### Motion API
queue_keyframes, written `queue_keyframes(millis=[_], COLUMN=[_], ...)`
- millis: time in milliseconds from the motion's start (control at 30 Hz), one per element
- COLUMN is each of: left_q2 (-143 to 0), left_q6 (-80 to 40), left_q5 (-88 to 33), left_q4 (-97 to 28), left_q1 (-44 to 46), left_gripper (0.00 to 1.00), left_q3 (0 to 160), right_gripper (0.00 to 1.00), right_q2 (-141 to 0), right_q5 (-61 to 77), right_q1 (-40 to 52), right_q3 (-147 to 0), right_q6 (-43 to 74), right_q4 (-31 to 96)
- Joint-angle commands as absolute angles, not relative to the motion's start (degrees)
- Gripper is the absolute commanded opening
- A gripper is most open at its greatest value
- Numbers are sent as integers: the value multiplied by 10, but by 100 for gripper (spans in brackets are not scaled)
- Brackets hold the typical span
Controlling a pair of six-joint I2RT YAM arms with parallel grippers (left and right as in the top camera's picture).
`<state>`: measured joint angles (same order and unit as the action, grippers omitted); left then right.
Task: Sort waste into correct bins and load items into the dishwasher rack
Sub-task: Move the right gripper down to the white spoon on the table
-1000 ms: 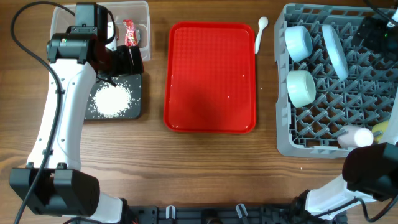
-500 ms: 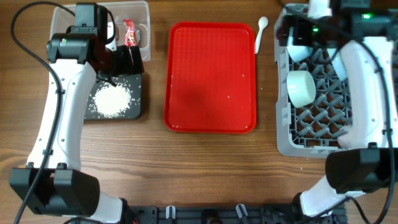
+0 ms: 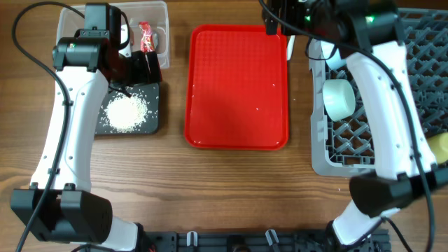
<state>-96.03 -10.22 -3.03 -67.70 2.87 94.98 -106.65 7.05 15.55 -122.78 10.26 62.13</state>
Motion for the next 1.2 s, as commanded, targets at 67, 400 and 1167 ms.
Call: queue_keyframes(millis=[67,400,1167], left_q2=[-964,-964,-964], left_q6=[-108,-108,-108], left_q5=[-33,-33,-33], left_q4=[-676,-676,-676], left_q1=[27,27,27], left_gripper=[100,100,100], left_q3=[948,948,948], right_gripper=[100,100,75], right_q2=[-1238,-1370,-1449], right_q5=[-29,-171,-211], right_q1=[155,154,118], right_q3=[-1226,-1226,-1223], right_q6=[157,256,456], right_q4=[620,486,354])
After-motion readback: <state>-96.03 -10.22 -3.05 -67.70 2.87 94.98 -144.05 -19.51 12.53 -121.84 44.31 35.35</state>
